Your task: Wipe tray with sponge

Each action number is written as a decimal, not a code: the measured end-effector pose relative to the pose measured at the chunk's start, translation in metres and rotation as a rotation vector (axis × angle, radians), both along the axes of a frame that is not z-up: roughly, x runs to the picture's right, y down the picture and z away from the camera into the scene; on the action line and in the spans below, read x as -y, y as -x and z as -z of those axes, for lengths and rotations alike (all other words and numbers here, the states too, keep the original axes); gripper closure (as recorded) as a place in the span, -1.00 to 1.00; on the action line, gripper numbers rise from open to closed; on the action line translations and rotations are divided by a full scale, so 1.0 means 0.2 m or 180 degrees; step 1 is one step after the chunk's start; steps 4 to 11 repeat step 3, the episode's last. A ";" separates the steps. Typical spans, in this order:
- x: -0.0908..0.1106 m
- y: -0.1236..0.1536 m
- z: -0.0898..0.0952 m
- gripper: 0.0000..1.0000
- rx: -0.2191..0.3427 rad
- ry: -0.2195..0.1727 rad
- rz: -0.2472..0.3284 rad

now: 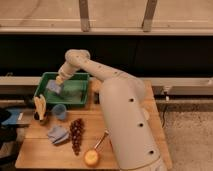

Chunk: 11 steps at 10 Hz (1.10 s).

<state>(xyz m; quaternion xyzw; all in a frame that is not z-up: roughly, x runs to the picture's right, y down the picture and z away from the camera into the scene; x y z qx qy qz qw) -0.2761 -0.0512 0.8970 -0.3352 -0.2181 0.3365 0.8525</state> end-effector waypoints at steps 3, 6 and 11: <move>-0.09 -0.16 0.05 1.00 -0.0235 0.0057 0.0061; -0.09 -0.16 0.05 1.00 -0.0235 0.0057 0.0061; -0.09 -0.16 0.05 1.00 -0.0235 0.0057 0.0061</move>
